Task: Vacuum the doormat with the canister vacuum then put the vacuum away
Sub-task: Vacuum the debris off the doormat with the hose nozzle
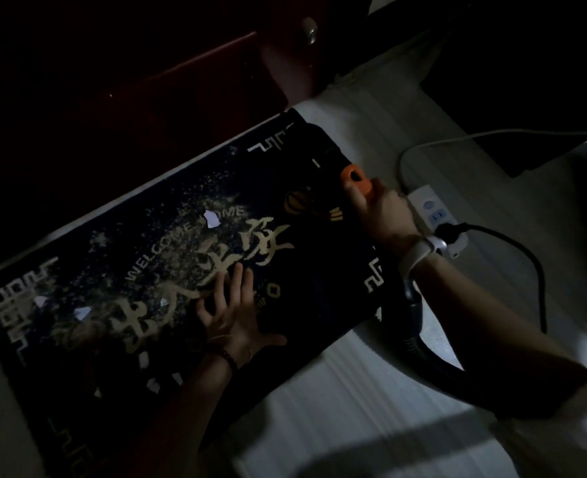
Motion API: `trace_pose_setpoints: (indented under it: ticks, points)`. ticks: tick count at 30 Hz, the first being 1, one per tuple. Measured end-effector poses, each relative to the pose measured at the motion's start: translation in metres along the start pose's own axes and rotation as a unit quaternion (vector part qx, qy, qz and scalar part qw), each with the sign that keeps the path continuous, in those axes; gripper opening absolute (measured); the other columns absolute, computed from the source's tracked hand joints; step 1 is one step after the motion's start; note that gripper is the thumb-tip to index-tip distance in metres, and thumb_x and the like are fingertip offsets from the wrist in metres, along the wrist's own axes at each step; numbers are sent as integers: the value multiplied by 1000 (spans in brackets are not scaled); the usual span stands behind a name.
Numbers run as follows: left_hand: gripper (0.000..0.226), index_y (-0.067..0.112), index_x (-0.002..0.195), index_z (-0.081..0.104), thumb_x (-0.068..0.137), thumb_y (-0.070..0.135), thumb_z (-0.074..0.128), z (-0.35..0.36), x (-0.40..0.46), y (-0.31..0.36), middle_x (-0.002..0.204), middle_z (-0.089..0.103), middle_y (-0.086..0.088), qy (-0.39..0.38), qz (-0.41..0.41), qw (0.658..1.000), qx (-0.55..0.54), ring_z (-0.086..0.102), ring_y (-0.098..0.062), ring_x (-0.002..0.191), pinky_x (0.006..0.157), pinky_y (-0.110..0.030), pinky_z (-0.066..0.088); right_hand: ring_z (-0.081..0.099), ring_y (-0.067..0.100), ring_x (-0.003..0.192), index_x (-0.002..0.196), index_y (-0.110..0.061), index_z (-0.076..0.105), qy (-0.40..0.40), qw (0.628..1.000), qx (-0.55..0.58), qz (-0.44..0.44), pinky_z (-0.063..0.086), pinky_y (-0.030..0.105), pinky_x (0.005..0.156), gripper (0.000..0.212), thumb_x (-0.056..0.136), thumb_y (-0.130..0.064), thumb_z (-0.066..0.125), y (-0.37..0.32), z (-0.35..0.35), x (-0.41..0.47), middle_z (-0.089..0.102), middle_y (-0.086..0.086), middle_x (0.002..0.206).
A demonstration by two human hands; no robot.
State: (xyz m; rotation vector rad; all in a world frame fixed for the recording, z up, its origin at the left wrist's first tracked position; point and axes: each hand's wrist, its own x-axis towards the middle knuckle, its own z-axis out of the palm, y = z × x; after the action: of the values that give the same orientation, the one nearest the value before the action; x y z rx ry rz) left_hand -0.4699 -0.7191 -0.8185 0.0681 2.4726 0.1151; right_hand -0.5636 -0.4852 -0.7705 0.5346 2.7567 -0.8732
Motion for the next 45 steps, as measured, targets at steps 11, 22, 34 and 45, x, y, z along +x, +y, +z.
trace_pose_setpoints:
  ticks: [11, 22, 34, 45]
  points:
    - [131, 20, 146, -16, 59, 70, 67, -2, 2, 3, 154, -25, 5, -32, -4, 999, -1, -20, -26, 142, 112, -56, 8, 60, 24, 63, 118, -16, 45, -15, 997, -33, 66, 49, 34, 57, 53, 86, -58, 41, 49, -19, -114, 64, 10, 87]
    - [130, 19, 145, -19, 62, 70, 66, -2, 3, 4, 153, -28, 2, -55, 1, 998, 18, -23, -28, 141, 111, -59, 8, 62, 28, 53, 111, -20, 51, -76, 991, 19, 107, 55, 44, 54, 48, 83, -59, 45, 71, -36, -135, 61, 7, 72]
    - [130, 18, 146, -18, 61, 70, 66, 1, 2, 1, 153, -28, 2, -39, 12, 999, 14, -22, -27, 142, 110, -59, 10, 60, 28, 67, 117, -16, 46, -27, 998, 41, 28, 51, 41, 61, 49, 86, -53, 51, 47, -19, -78, 62, 9, 90]
    - [128, 20, 145, -20, 63, 74, 61, -3, 0, -1, 153, -28, 4, -57, 20, 998, 19, -21, -27, 142, 110, -59, 10, 62, 31, 74, 118, -18, 50, -29, 999, 6, 40, 52, 39, 68, 44, 82, -38, 65, 93, -19, -165, 66, 9, 83]
